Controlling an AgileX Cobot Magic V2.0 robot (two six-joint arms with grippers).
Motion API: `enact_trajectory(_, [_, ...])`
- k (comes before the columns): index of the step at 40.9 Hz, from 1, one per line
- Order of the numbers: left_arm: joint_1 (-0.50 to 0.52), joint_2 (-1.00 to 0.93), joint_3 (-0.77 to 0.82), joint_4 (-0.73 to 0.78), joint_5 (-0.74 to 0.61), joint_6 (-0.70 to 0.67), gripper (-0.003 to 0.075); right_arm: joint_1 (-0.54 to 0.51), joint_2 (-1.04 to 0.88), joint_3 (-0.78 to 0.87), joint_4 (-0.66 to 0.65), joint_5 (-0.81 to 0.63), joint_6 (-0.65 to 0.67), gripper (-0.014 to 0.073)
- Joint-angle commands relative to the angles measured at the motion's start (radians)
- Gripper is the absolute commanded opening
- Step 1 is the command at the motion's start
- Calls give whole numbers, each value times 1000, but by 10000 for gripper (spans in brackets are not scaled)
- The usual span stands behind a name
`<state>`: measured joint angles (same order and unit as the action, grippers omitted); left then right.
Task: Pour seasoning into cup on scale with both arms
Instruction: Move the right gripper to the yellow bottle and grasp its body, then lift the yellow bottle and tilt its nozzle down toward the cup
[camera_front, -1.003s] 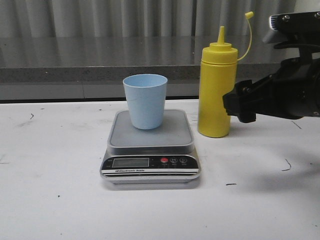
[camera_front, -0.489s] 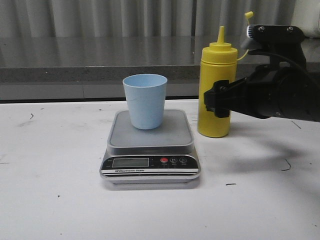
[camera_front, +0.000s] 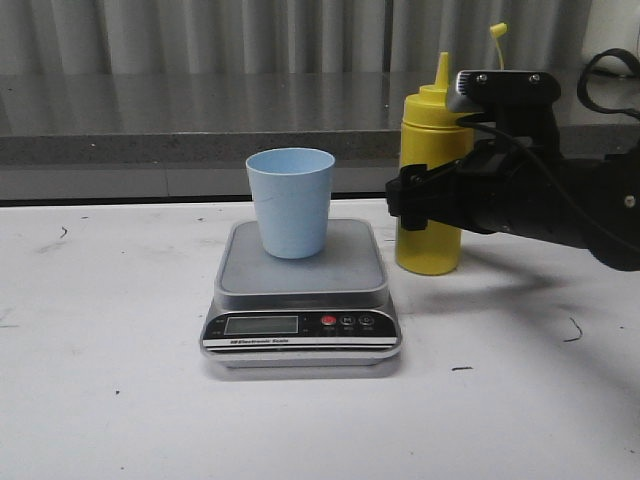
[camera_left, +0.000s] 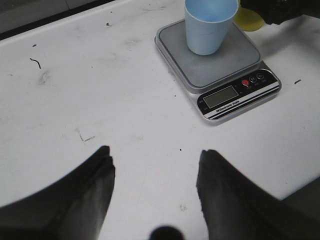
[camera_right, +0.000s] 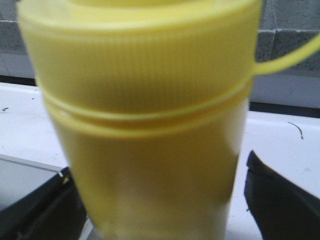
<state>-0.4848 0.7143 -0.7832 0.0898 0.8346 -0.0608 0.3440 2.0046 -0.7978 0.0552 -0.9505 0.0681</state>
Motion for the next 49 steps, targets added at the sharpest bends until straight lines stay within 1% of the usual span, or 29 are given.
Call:
enact_trajectory(1, [-3,-3,-27,-3,-77,-4,364,-7,-15,-46,-9,-88,3,654])
enact_trajectory(8, [-3,-3,-27,-3,-77,-4,364,-7,14,-74,-2,-89,3,654])
enact_trajectory(11, [-3,-3,-27,-3,-77,-4,364,-7,16,-75,21,-89,3,646])
enact_trajectory(13, [-3,-3,-27,-3,-77,-4,364,-7,16,-75,29,-89,3,615])
enact_trajectory(16, [-3,-3,-27,-3,-77,-4,364,-7,16,-75,31,-89,3,528])
enact_trajectory(18, [-3,-3,-27,-3,-77,-4,364,-7,16,-75,31,-89,2,452])
enact_trajectory(21, [-3,-3,-27,-3,-77,-4,364,-7,16,-75,31,-89,0,386])
enact_trajectory(23, [-3,-3,-27,-3,-77,-4,364,-7,14,-74,31,-88,-3,365])
enact_trajectory(28, [-3,-3,-27,-3,-77,-4,364,-7,-13,-66,30,-50,-30,362])
enact_trajectory(31, [-3,-3,-27,-3,-77,-4,364,-7,-48,-58,30,6,-94,362])
enact_trajectory(35, [-3,-3,-27,-3,-77,-4,364,-7,-116,-52,30,121,-200,362])
enact_trajectory(43, [-3,-3,-27,-3,-77,-4,364,-7,-261,-52,31,338,-455,362])
enact_trajectory(49, [-3,-3,-27,-3,-77,-4,364,-7,-352,-55,31,467,-634,361])
